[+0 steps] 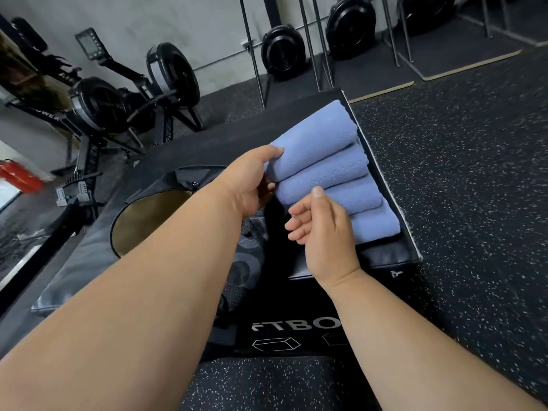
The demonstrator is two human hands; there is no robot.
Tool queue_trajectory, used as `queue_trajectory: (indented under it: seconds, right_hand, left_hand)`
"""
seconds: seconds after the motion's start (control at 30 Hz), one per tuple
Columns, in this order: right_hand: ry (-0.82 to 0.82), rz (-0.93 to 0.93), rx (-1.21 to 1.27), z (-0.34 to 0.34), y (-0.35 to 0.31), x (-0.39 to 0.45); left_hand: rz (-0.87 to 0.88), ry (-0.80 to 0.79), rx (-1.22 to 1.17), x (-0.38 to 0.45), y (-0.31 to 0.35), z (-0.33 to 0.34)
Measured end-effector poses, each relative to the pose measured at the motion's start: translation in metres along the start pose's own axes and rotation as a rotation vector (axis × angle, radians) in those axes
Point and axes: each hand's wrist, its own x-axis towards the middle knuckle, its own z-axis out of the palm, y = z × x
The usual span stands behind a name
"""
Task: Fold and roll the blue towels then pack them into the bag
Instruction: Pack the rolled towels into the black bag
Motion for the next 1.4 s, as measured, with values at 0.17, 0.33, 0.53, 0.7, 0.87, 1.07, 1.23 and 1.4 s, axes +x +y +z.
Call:
queue_trajectory:
  seconds: [0.17,0.33,0.53,0.7,0.87,1.07,1.23,1.4]
  right_hand:
    - [-0.004,-0.008,-0.010,0.002,0.000,-0.003]
    - [-0.001,-0.005,-0.008,0.004,-0.001,-0.004]
    - [-0.035,-0.024,-0.017,0.017,-0.001,-0.009]
    - [-0.080,-0.114,-0.234,0.033,0.002,-0.017]
    - [0.017,-0.304,-0.435,0.057,0.004,-0.027]
    - [-0.274,-0.254,-0.529,0.075,0.013,-0.037]
    - [-0.643,0.039,-0.346,0.088,0.019,-0.040]
    - [-0.700,0.055,-0.389,0.099,0.023,-0.038]
  left_hand:
    - [0.018,0.030,-0.017,0.001,0.003,0.002]
    - [0.108,0.022,-0.110,-0.005,0.001,-0.005]
    - [0.189,0.014,-0.283,-0.026,-0.010,-0.053]
    - [0.208,0.119,-0.263,-0.045,-0.031,-0.112]
    - [0.232,0.126,-0.049,-0.070,-0.049,-0.155]
    - [0.272,0.013,0.088,-0.091,-0.062,-0.188]
    - [0.285,-0.016,0.103,-0.093,-0.066,-0.202]
    - [0.288,-0.051,0.082,-0.088,-0.068,-0.211]
